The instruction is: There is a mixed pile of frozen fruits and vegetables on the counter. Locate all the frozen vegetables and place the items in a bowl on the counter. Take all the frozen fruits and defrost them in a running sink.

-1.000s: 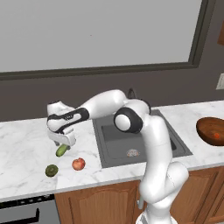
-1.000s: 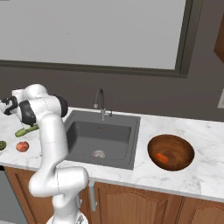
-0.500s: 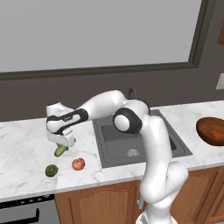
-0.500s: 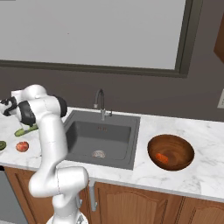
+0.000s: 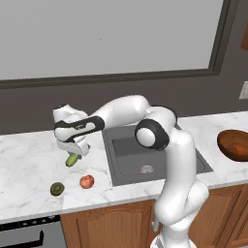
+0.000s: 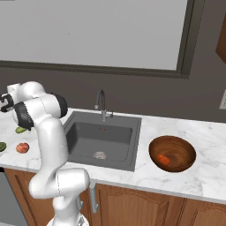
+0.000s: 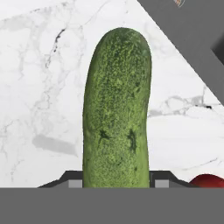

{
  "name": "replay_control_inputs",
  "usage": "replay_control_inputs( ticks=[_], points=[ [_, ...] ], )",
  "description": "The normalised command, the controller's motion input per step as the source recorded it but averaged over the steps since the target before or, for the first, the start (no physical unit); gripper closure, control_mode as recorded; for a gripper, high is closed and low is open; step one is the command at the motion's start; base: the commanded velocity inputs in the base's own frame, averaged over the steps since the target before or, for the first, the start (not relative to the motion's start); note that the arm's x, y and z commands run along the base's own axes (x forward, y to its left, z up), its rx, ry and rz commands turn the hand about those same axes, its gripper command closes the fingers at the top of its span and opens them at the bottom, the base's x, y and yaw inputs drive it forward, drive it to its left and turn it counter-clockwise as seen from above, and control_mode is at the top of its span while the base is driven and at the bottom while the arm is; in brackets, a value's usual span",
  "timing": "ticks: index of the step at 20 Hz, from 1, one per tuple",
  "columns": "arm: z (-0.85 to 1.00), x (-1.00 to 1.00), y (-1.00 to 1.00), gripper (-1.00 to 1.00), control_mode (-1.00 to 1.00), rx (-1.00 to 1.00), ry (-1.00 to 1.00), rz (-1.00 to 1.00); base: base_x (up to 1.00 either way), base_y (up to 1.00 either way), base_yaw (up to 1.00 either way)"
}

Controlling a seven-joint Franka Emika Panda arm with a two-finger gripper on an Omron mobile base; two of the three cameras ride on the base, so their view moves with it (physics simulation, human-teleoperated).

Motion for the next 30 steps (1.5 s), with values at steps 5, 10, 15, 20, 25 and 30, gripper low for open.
replay_control_inputs(
  ticks=[5, 10, 15, 20, 25, 30],
  points=[
    [0.6, -0.41, -0.66, 1.0, -1.0, 0.04, -0.06, -0.05, 0.0, 0.0, 0.0],
    [0.5, -0.4, -0.68, 1.0, -1.0, 0.05, -0.06, -0.07, 0.0, 0.0, 0.0],
    [0.33, -0.35, -0.65, 1.0, -1.0, 0.03, -0.02, -0.1, 0.0, 0.0, 0.0],
    [0.17, -0.35, -0.6, 1.0, -1.0, 0.0, -0.03, -0.13, 0.0, 0.0, 0.0],
    [0.04, -0.29, -0.54, 1.0, -1.0, 0.0, -0.03, -0.16, 0.0, 0.0, 0.0],
    [0.01, -0.21, -0.53, 1.0, -1.0, -0.02, -0.03, -0.14, 0.0, 0.0, 0.0]
  ],
)
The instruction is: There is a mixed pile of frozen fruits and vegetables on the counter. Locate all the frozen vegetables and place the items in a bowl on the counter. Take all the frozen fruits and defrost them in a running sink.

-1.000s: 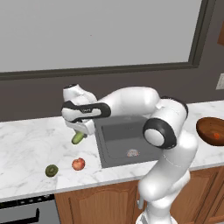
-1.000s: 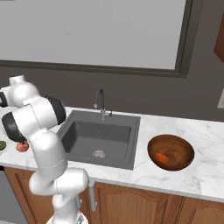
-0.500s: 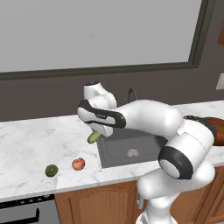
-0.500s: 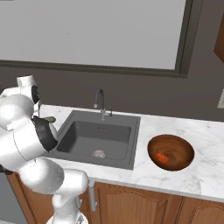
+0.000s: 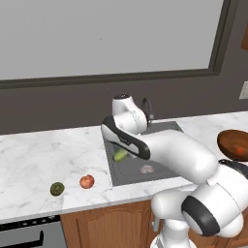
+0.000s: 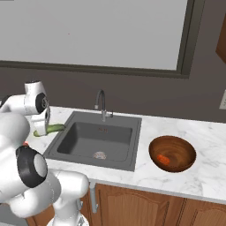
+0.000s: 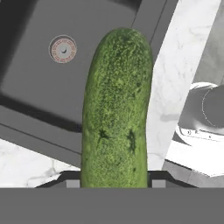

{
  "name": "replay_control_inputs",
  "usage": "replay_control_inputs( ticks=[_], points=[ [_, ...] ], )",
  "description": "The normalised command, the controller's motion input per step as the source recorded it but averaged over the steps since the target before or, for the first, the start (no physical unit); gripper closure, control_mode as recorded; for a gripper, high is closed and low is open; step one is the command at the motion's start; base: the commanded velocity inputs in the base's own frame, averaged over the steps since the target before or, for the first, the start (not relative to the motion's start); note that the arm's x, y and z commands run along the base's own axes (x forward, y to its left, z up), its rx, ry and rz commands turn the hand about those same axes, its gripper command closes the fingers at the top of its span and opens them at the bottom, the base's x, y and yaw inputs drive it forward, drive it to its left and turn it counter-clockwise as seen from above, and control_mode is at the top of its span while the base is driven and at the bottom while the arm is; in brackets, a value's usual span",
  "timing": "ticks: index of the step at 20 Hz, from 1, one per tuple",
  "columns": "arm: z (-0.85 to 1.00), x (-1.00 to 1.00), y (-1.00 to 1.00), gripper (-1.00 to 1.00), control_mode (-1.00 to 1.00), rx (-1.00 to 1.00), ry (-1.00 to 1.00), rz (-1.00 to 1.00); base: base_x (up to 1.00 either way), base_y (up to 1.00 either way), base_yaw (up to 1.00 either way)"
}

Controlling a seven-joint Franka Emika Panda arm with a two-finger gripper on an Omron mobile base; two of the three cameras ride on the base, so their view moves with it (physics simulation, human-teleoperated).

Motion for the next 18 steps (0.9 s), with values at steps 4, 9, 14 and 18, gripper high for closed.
replay_control_inputs(
  ticks=[4, 9, 14, 18],
  points=[
    [-0.03, -0.01, -0.62, 1.0, -1.0, 0.0, -0.02, -0.08, 0.0, 0.0, 0.0],
    [-0.1, 0.06, -0.6, 1.0, -1.0, 0.0, 0.0, -0.07, 0.0, 0.0, 0.0],
    [-0.01, 0.1, -0.6, 1.0, -1.0, 0.0, 0.0, -0.06, 0.0, 0.0, 0.0],
    [0.0, 0.01, -0.66, 1.0, -1.0, 0.0, 0.0, -0.08, 0.0, 0.0, 0.0]
  ],
)
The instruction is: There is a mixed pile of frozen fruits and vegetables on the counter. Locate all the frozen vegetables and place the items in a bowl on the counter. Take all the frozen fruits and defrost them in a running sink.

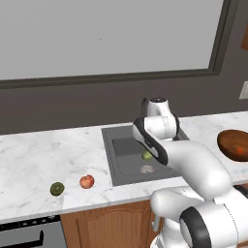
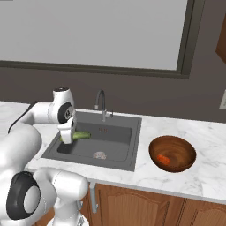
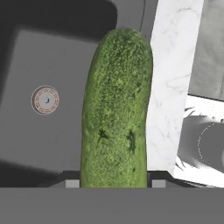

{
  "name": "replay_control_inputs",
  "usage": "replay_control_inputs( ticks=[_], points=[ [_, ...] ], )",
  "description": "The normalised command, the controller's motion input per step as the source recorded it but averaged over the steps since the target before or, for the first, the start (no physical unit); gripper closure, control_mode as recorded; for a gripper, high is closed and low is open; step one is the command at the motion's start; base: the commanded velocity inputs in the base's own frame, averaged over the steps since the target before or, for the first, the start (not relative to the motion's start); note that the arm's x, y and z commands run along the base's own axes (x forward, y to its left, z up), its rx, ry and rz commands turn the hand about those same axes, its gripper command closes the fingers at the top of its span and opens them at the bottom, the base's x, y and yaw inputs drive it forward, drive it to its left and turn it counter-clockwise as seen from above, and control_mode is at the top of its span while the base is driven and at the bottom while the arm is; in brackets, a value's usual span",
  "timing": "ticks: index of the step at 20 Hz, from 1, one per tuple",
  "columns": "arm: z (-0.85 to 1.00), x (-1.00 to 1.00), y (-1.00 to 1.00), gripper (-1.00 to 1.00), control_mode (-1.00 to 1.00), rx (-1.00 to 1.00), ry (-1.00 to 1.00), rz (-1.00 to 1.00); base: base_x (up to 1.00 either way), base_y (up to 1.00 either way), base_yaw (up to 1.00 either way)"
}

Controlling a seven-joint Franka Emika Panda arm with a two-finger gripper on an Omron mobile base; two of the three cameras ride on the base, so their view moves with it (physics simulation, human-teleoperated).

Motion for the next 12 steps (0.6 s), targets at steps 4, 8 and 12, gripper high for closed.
replay_control_inputs(
  ticks=[4, 8, 12],
  points=[
    [0.0, 0.01, -0.63, 1.0, -1.0, 0.0, 0.0, -0.07, 0.0, 0.0, 0.0],
    [0.0, 0.0, -0.62, 1.0, -1.0, 0.0, 0.0, -0.08, 0.0, 0.0, 0.0],
    [0.04, 0.0, -0.64, 1.0, -1.0, 0.0, 0.0, -0.08, 0.0, 0.0, 0.0]
  ],
)
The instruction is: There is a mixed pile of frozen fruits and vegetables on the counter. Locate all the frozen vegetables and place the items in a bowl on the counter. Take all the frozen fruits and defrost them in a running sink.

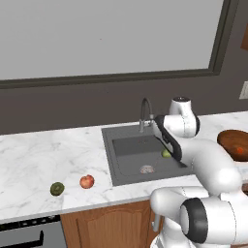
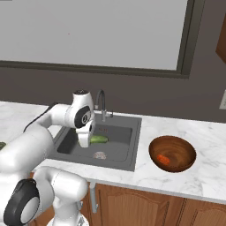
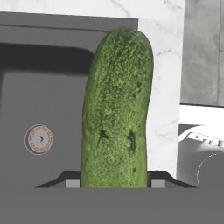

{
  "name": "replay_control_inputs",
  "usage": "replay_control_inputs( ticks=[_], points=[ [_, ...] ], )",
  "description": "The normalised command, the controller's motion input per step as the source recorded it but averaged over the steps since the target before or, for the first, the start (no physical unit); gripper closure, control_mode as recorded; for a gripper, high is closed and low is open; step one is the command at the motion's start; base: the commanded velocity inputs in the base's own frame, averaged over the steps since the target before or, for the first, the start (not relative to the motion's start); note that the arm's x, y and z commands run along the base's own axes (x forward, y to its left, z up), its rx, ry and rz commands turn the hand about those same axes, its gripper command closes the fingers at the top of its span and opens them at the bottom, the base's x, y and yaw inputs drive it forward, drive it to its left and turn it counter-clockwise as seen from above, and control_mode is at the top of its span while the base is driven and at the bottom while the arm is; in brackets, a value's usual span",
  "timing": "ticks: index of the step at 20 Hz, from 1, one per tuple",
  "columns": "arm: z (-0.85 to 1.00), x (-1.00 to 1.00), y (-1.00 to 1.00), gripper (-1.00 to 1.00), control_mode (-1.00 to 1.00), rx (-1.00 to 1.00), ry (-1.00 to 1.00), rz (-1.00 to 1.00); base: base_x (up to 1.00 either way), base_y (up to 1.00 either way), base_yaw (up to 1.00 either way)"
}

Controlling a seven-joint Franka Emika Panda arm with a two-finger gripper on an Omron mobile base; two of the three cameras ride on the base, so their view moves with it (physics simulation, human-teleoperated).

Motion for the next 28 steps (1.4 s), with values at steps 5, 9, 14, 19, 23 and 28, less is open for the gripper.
replay_control_inputs(
  ticks=[5, 9, 14, 19, 23, 28],
  points=[
    [0.19, 0.0, -0.57, 1.0, -1.0, 0.0, 0.0, -0.07, 0.0, 0.0, 0.0],
    [0.28, 0.03, -0.35, 1.0, -1.0, -0.05, -0.02, 0.0, 0.0, 0.0, 0.0],
    [0.36, 0.03, -0.38, 1.0, -1.0, -0.05, 0.01, -0.02, 0.0, 0.0, 0.0],
    [0.33, 0.13, -0.47, 1.0, -1.0, -0.03, 0.05, -0.05, 0.0, 0.0, 0.0],
    [0.1, 0.17, -0.66, 1.0, -1.0, 0.02, 0.06, -0.06, 0.0, 0.0, 0.0],
    [0.07, 0.12, -0.67, 1.0, -1.0, 0.03, 0.02, -0.05, 0.0, 0.0, 0.0]
  ],
)
